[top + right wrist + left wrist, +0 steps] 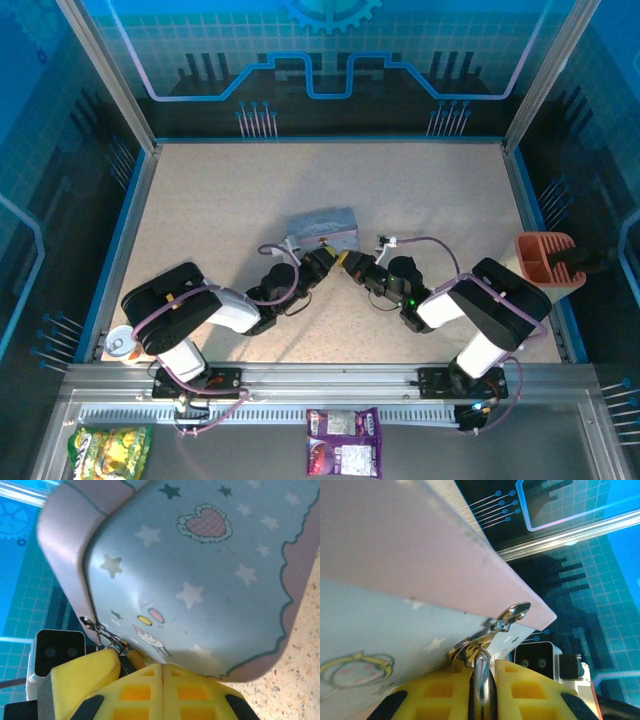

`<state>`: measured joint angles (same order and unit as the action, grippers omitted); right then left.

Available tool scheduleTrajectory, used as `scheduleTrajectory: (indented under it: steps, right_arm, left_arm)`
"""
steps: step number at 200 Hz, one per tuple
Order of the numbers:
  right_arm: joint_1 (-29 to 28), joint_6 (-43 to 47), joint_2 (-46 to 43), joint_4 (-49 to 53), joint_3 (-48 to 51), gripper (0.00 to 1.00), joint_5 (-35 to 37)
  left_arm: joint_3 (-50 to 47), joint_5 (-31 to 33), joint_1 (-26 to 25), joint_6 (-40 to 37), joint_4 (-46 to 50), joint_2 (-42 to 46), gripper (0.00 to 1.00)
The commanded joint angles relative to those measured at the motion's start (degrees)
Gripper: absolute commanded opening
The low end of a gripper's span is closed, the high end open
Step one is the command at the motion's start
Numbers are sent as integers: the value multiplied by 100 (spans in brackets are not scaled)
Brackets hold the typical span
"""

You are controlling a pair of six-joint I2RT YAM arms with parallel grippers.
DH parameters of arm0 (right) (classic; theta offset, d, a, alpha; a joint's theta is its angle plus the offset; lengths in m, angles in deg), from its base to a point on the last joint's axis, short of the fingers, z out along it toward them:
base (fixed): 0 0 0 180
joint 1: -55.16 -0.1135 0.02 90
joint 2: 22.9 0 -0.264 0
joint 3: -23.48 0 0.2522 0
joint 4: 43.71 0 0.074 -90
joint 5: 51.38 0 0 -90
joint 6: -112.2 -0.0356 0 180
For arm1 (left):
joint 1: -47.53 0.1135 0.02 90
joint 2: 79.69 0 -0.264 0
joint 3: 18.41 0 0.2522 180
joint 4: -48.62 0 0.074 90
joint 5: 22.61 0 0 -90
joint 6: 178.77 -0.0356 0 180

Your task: Unlock the padlock with the key

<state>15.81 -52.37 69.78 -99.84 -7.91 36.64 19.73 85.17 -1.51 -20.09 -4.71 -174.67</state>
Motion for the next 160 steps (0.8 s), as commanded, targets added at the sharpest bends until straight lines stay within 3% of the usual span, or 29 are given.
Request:
scheduleTrajectory:
  steps: [1, 86, 160]
  right_arm:
    - [-310, 238, -243, -284, -146, 0, -155]
    - [-257, 97, -304, -550, -170, 0, -189]
    - [-446, 391, -646, -138, -216, 0, 105]
  left_arm:
    - [561, -717, -403, 162, -737, 211, 0]
    - [437, -474, -512, 119, -19, 312, 0]
    - [484, 20, -572, 167, 1859, 1005, 0]
